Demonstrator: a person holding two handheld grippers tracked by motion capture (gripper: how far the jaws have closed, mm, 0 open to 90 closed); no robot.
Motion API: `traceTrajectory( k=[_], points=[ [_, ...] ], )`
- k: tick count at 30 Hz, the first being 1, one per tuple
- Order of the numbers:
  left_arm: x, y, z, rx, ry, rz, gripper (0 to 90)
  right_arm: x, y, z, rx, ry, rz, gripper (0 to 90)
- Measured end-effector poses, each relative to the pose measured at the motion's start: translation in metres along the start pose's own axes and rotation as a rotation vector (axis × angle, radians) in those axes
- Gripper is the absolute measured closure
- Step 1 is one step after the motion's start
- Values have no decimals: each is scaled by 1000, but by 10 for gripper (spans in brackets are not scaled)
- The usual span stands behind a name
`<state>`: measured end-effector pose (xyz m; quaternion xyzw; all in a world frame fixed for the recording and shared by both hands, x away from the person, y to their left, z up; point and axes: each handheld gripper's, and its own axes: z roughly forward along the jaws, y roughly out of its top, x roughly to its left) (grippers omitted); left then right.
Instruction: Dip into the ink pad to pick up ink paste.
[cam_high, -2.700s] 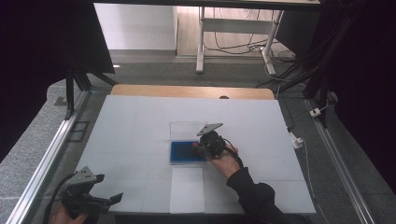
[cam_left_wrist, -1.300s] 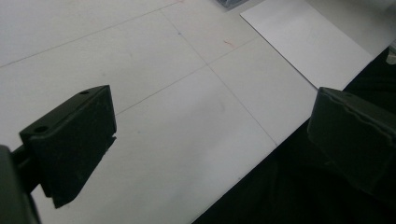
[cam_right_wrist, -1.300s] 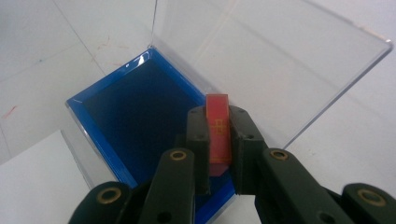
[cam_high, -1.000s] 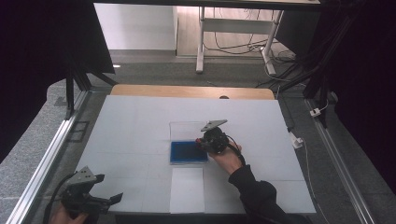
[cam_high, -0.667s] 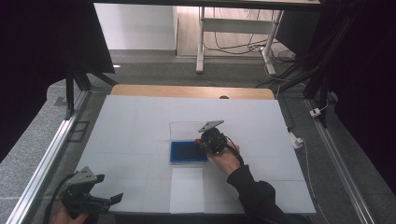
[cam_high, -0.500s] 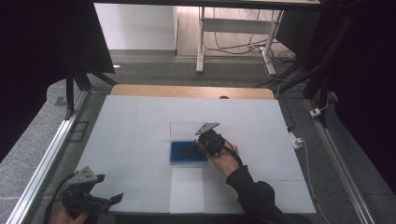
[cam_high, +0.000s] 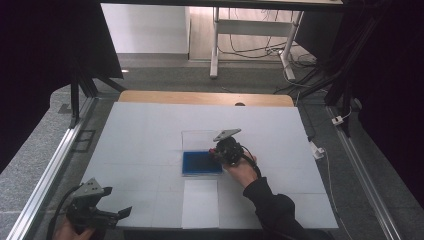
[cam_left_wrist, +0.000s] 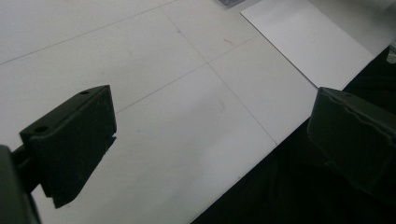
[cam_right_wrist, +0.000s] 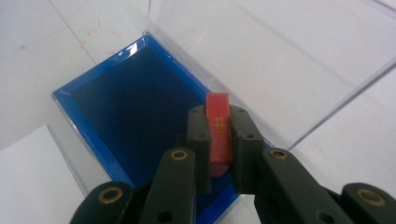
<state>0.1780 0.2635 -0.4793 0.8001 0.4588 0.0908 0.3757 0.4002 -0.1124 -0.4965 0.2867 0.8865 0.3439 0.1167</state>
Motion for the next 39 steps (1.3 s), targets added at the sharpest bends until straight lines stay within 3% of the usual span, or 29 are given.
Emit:
traceTrajectory(
  k=[3,4,12,22,39],
  points=[
    [1,0,0,-2,-3,-2,15,-1,-1,0,-3,5,12,801],
    [1,0,0,-2,-4,-3,15,0,0,0,0,-4,-9,800],
    [1,0,-1,-4,-5,-1,15,2,1,-1,-1,-17,-25,798],
    [1,0,-1,-6,-6,-1,15,0,0,-3,-18,16,9,795],
    [1,0,-1,-8,-8,-3,16,11,1,-30,-56,69,-29,795]
  ],
)
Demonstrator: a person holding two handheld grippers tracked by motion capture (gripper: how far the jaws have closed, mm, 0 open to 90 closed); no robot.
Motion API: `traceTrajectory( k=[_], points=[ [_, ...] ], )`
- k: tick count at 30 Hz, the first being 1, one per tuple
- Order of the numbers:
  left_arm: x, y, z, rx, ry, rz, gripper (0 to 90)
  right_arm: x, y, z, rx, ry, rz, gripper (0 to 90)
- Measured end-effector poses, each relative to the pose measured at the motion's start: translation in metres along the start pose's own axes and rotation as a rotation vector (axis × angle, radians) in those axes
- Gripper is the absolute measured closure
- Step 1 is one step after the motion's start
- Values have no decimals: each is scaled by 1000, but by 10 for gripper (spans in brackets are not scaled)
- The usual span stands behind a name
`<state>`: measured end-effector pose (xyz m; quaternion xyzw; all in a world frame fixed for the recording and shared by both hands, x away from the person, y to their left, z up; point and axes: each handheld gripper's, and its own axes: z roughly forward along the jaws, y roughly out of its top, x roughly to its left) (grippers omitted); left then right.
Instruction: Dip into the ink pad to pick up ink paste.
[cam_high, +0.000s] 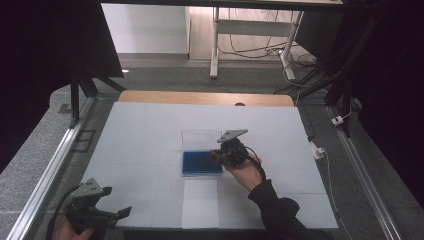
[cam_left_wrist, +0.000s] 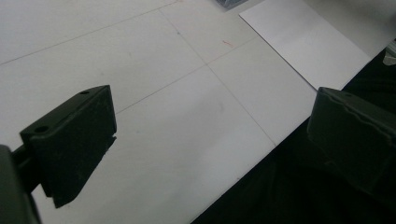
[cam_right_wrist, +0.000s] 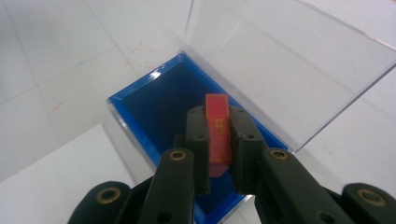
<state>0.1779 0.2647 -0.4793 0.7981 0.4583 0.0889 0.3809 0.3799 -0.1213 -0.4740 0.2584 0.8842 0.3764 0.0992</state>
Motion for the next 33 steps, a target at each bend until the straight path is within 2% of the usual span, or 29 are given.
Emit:
traceTrajectory(
  k=[8,17,24,33],
  points=[
    [0,0,0,-1,-1,-3,16,9,-1,-13,-14,35,-26,795],
    [0,0,0,-3,-3,-3,17,17,-3,-29,-48,67,2,795],
    [0,0,0,-5,-3,0,17,26,-9,-38,-38,67,-6,795],
    [0,0,-1,-6,-3,-1,17,38,-15,-49,-61,94,-21,795]
  ],
)
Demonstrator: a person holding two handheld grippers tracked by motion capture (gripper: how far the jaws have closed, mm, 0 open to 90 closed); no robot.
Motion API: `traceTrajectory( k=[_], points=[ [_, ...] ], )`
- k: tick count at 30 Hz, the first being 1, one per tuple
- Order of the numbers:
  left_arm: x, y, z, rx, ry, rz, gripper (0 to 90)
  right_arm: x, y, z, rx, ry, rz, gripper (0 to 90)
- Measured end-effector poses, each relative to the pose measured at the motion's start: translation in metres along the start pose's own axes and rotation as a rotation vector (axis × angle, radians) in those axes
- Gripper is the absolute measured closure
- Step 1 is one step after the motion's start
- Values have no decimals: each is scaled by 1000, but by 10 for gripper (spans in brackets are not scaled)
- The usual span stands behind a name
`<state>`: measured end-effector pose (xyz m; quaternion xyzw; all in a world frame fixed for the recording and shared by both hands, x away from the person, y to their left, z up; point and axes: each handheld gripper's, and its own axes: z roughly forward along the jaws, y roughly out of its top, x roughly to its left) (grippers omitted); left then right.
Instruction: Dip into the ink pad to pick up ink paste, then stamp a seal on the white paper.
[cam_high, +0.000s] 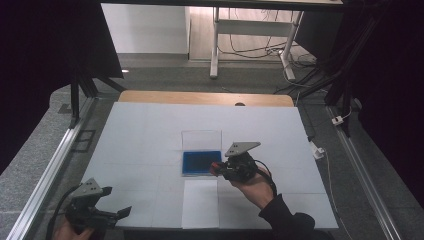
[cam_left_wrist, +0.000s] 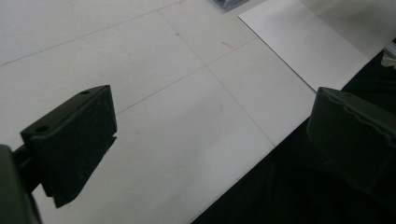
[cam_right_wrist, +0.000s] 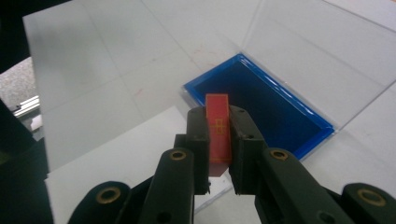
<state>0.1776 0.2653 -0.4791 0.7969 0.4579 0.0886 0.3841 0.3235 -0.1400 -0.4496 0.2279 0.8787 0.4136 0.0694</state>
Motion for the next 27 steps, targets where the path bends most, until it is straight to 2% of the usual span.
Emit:
traceTrajectory(
  k=[8,13,19,27],
  points=[
    [0,0,0,-1,0,2,17,17,-3,-7,-5,33,-23,795],
    [0,0,0,1,1,2,17,22,-5,-7,8,37,-37,795],
    [0,0,0,-2,-2,1,17,26,-8,-1,26,59,-48,795],
    [0,0,0,1,1,5,17,39,-11,15,66,73,-115,795]
  ],
)
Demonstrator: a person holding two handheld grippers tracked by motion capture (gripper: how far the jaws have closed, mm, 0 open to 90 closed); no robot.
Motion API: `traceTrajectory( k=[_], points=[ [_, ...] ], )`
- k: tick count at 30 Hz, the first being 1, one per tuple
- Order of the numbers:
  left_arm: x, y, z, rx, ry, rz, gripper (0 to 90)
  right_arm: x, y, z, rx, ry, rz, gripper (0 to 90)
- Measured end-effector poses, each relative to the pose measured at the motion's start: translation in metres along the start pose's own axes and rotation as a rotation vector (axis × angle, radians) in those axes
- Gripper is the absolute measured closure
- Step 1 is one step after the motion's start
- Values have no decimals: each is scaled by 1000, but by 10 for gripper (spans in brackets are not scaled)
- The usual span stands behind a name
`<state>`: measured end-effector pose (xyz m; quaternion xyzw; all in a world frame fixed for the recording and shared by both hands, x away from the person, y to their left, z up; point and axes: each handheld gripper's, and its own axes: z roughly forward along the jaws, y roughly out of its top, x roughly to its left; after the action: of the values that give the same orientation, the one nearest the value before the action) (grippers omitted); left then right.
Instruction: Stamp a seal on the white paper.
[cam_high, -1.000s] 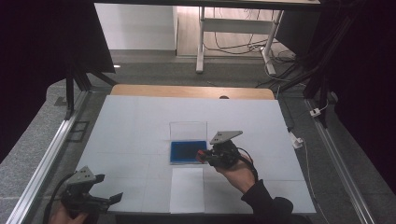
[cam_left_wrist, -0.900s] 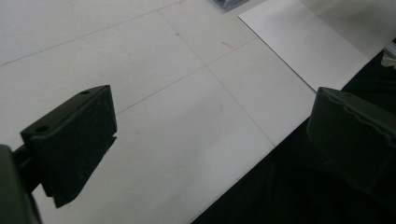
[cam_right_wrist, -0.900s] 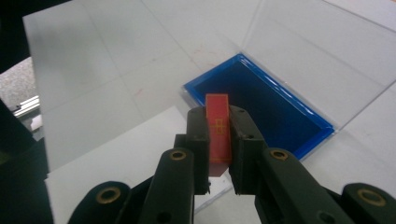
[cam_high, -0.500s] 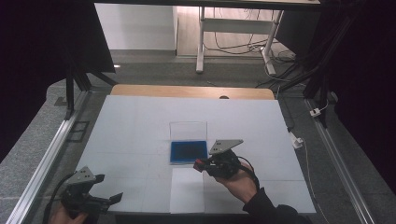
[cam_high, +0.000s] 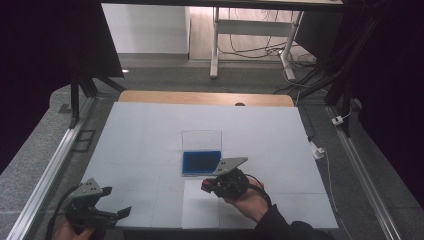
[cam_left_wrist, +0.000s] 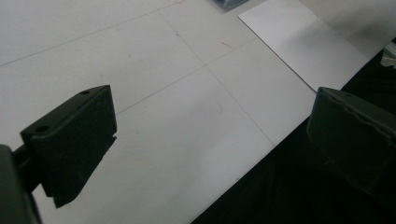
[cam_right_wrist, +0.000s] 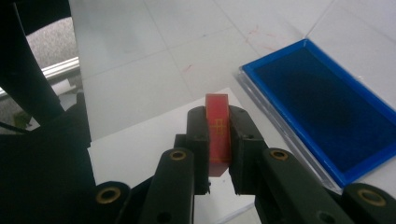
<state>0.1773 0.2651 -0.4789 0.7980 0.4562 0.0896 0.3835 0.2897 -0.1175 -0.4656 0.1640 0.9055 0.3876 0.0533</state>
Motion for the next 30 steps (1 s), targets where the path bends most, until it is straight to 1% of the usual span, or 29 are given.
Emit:
traceTrajectory(
  k=[2,4,9,15,16,17,18,27,30],
  points=[
    [0,0,0,0,0,1,17,0,0,3,7,-3,-9,796],
    [0,0,0,0,-1,1,17,0,-1,7,12,0,5,795],
    [0,0,0,0,-1,2,17,-1,-5,17,28,4,9,795],
    [0,0,0,0,-4,2,17,-1,-9,29,54,10,-2,795],
    [0,0,0,0,-4,2,17,-2,-10,31,49,11,-8,795],
    [0,0,0,0,-5,2,17,-2,-10,32,51,13,-4,795],
    [0,0,0,0,-5,2,17,-2,-11,34,58,10,-10,795],
    [0,0,0,0,-6,2,19,-1,-14,43,84,9,-31,796],
    [0,0,0,1,-5,3,18,-2,-15,44,84,12,-25,796]
  ],
)
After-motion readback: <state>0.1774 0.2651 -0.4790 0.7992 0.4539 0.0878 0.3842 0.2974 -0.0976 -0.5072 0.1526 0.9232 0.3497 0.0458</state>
